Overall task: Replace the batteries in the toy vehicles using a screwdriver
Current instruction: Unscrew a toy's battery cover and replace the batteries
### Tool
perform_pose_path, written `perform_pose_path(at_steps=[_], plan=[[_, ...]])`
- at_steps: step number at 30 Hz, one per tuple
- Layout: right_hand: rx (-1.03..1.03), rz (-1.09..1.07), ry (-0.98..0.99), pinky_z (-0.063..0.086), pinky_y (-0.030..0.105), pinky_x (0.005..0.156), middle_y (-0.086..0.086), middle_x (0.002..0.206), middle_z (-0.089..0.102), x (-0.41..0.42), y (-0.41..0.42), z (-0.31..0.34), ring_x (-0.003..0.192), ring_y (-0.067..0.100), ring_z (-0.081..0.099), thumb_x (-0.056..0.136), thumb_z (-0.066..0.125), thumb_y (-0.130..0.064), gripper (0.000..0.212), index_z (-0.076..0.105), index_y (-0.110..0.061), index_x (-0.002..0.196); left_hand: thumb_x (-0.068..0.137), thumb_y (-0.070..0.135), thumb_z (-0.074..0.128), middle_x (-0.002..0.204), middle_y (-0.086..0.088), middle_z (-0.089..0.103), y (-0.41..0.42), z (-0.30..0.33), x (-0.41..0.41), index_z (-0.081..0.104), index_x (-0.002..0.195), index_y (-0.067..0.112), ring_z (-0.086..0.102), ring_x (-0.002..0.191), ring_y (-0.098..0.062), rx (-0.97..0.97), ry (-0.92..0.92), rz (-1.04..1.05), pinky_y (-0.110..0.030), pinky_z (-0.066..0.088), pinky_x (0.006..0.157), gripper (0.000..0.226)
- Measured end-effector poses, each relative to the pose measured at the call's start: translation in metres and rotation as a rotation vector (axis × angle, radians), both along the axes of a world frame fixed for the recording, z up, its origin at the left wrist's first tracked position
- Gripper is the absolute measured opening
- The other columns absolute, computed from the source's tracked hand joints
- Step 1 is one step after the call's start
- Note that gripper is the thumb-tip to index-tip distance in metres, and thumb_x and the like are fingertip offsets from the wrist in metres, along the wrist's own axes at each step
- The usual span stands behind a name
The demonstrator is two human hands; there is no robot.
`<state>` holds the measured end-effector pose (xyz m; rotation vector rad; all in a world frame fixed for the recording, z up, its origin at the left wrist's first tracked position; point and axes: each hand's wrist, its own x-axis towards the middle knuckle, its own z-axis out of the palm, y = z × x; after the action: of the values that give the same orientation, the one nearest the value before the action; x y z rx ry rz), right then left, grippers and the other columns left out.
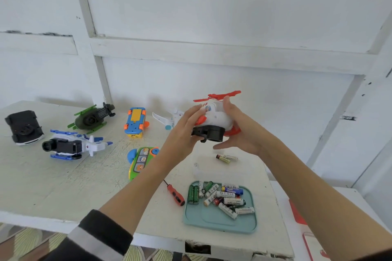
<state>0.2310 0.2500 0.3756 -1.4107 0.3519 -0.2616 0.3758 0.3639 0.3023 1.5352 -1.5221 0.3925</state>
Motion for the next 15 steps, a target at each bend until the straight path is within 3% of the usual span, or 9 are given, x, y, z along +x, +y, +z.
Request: perform_pose_path(at_steps=[4, 6, 8, 10, 12, 15], plan=[[0.023, -0.095, -0.119, 0.055, 0.051, 0.076, 0.007, 0.123, 0.059, 0.004, -0.003, -0.001, 0.102, 0.028, 0.065, 0.08, 0.067, -0.036, 0.043, 0.053, -0.026, 0.119, 0.084, 0.005, 0.071, 0.148, 0.0, 0.045, -0.006, 0.004, -0.003, 0.039, 0.144, 0.02, 0.052, 0.125, -0.022, 0.07, 0.142, 0.178, -0.045, 0.054, 0.09, 0.07], [0.005, -0.144, -0.159, 0.057, 0.046, 0.071, 0.005, 0.12, 0.062, 0.01, -0.006, -0.003, 0.1, 0.024, 0.066, 0.075, 0.069, -0.03, 0.044, 0.055, -0.029, 0.117, 0.079, 0.018, 0.079, 0.139, -0.008, 0.051, -0.013, 0.003, 0.001, 0.045, 0.139, 0.008, 0.055, 0.115, -0.028, 0.047, 0.155, 0.34, -0.038, 0.052, 0.085, 0.07], [-0.022, -0.179, -0.192, 0.057, 0.042, 0.07, 0.001, 0.117, 0.062, 0.017, -0.009, -0.007, 0.099, 0.022, 0.066, 0.07, 0.067, -0.031, 0.048, 0.056, -0.03, 0.117, 0.074, 0.022, 0.083, 0.121, -0.01, 0.054, -0.018, 0.005, 0.005, 0.05, 0.129, 0.003, 0.06, 0.097, -0.029, 0.027, 0.29, 0.372, -0.024, 0.047, 0.073, 0.067], [-0.089, -0.221, -0.219, 0.058, 0.042, 0.072, -0.001, 0.117, 0.062, 0.025, -0.013, -0.012, 0.1, 0.021, 0.065, 0.07, 0.067, -0.031, 0.051, 0.056, -0.031, 0.119, 0.077, 0.013, 0.08, 0.111, -0.005, 0.056, -0.025, 0.01, 0.007, 0.048, 0.127, 0.007, 0.061, 0.079, -0.019, 0.054, 0.523, 0.303, -0.013, 0.046, 0.066, 0.06], [-0.141, -0.254, -0.252, 0.058, 0.042, 0.073, -0.002, 0.118, 0.061, 0.033, -0.02, -0.018, 0.1, 0.021, 0.065, 0.07, 0.067, -0.028, 0.051, 0.056, -0.031, 0.12, 0.082, -0.005, 0.07, 0.12, -0.007, 0.059, -0.031, 0.015, 0.012, 0.043, 0.127, 0.011, 0.065, 0.077, -0.012, 0.068, 0.828, 0.113, -0.012, 0.052, 0.07, 0.055], [-0.172, -0.256, -0.286, 0.057, 0.043, 0.075, -0.007, 0.117, 0.061, 0.045, -0.033, -0.025, 0.104, 0.019, 0.063, 0.071, 0.068, -0.023, 0.053, 0.054, -0.033, 0.122, 0.085, -0.017, 0.052, 0.128, -0.009, 0.058, -0.036, 0.022, 0.024, 0.041, 0.128, 0.019, 0.069, 0.082, -0.019, -0.004, 1.27, -0.253, -0.036, 0.057, 0.081, 0.056]])
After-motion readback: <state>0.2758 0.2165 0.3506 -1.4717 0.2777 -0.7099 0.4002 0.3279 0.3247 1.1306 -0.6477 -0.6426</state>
